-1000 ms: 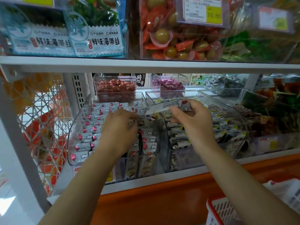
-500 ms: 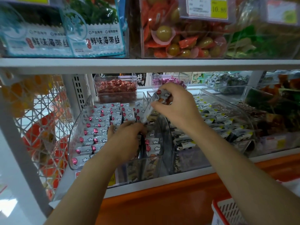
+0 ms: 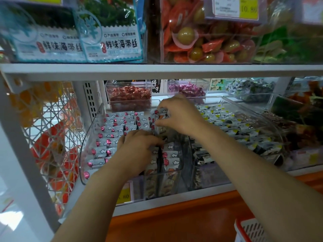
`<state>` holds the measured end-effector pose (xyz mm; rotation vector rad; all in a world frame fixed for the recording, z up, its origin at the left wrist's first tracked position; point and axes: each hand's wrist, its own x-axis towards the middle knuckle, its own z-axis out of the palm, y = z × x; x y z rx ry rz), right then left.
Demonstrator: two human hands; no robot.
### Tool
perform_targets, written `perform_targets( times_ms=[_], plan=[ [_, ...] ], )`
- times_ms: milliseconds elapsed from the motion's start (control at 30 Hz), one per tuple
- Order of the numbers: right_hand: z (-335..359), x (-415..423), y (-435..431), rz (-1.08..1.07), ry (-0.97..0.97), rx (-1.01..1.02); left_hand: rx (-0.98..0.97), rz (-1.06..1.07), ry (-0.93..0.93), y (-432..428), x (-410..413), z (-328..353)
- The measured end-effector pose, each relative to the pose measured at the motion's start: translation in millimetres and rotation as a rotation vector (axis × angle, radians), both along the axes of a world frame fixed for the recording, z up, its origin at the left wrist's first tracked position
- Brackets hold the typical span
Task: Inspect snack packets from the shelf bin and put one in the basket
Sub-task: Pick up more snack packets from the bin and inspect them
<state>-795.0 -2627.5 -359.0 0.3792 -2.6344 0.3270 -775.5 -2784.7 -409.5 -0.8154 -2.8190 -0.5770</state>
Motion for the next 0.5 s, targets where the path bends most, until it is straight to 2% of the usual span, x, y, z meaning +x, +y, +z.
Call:
perform_targets(
  times_ms=[67, 200, 500],
  plan=[
    [5.0, -5.6, -1.9, -0.010, 0.029, 0.045, 0.000, -0.007, -0.020, -2.1, -0.7, -0.1],
    [-3.2, -10.8, -4.3, -0.045, -0.092, 0.199, 0.013, -0.020, -0.045, -3.6, -2.2, -2.0],
    [11.8, -25.2, -15.7, 0.002, -0.206, 0.439, 0.140, -0.002, -0.057, -7.0, -5.2, -0.3]
  ],
)
